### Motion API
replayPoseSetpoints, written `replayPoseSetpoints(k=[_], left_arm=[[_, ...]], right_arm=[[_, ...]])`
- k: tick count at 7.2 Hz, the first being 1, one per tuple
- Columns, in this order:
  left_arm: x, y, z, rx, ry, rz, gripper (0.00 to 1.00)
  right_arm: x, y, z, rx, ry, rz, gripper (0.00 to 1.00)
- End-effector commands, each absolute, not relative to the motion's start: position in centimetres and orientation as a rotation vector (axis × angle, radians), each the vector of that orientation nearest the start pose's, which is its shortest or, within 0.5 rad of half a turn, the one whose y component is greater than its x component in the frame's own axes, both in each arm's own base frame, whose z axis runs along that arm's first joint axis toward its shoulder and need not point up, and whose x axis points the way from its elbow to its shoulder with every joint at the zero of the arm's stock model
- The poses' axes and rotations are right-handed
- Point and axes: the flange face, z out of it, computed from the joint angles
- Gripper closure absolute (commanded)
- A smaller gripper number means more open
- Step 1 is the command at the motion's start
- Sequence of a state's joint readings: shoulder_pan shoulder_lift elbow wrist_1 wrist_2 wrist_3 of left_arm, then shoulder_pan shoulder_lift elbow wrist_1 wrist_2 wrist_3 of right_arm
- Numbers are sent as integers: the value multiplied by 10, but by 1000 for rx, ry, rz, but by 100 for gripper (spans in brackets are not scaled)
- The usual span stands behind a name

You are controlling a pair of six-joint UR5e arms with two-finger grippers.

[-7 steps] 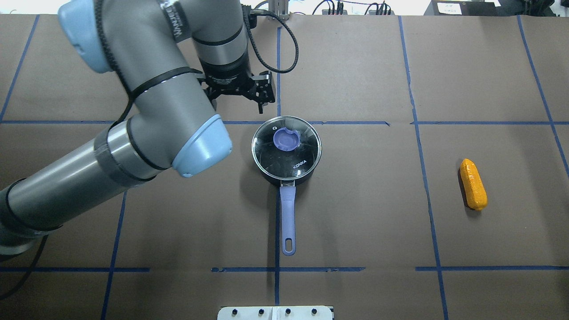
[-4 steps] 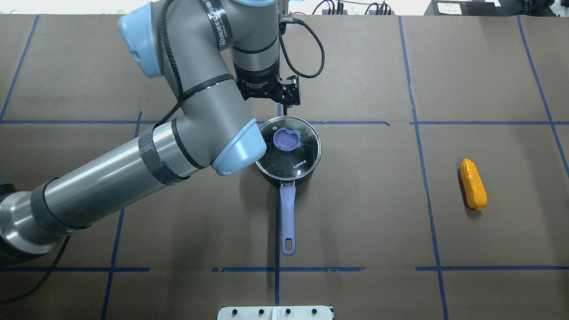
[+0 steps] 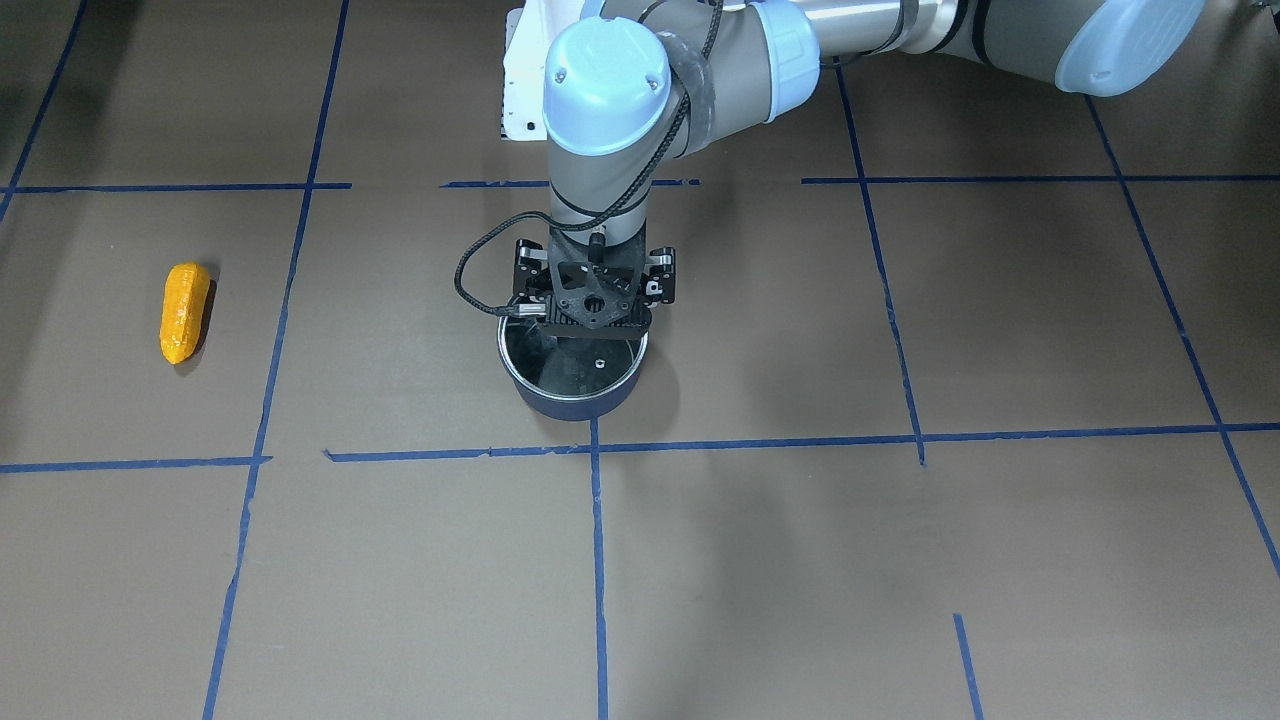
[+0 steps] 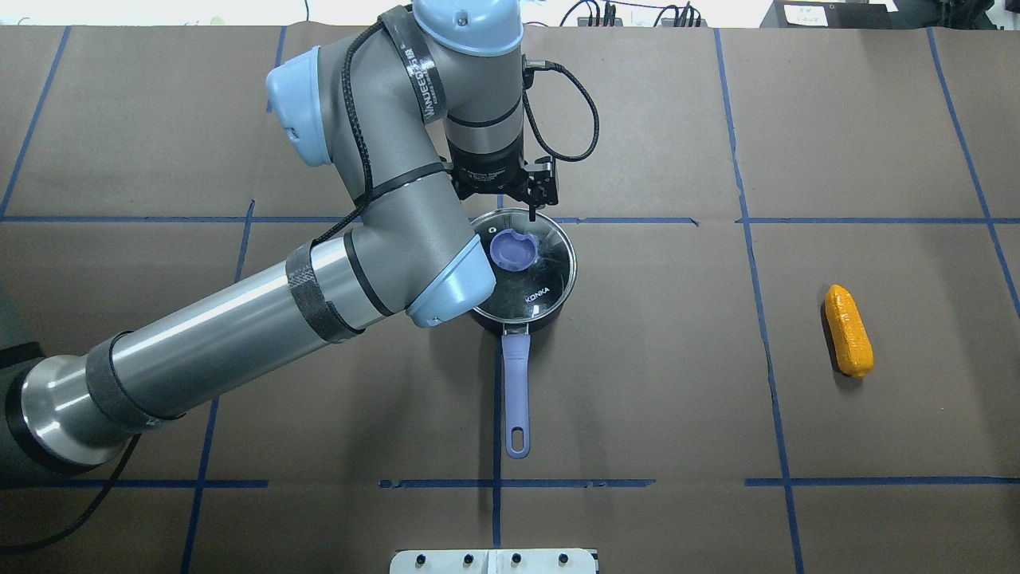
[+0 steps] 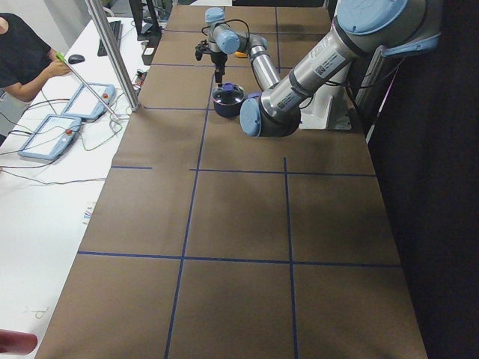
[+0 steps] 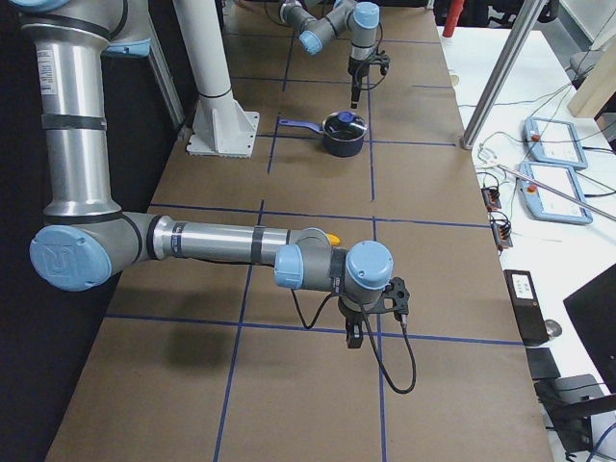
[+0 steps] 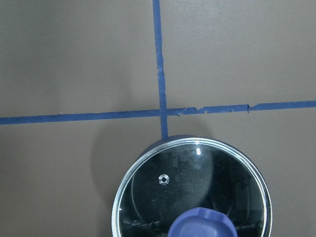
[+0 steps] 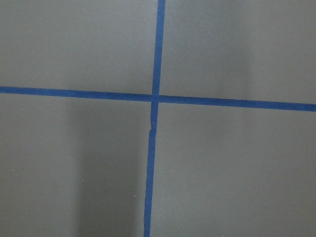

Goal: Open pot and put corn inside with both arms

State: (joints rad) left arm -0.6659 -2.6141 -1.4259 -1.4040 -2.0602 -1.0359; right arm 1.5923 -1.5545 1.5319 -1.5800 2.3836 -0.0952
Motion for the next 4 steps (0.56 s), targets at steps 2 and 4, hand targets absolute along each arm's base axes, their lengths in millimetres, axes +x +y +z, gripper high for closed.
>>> replayPoseSetpoints(k=[2,4], left_arm=[[551,-519,78,9,840,72,0],[560,-512,77,-1,837,63,0]], right_arm=[[72,-496,667,19,-815,-57,0],[72,-498,665,23,-815,-59,0]])
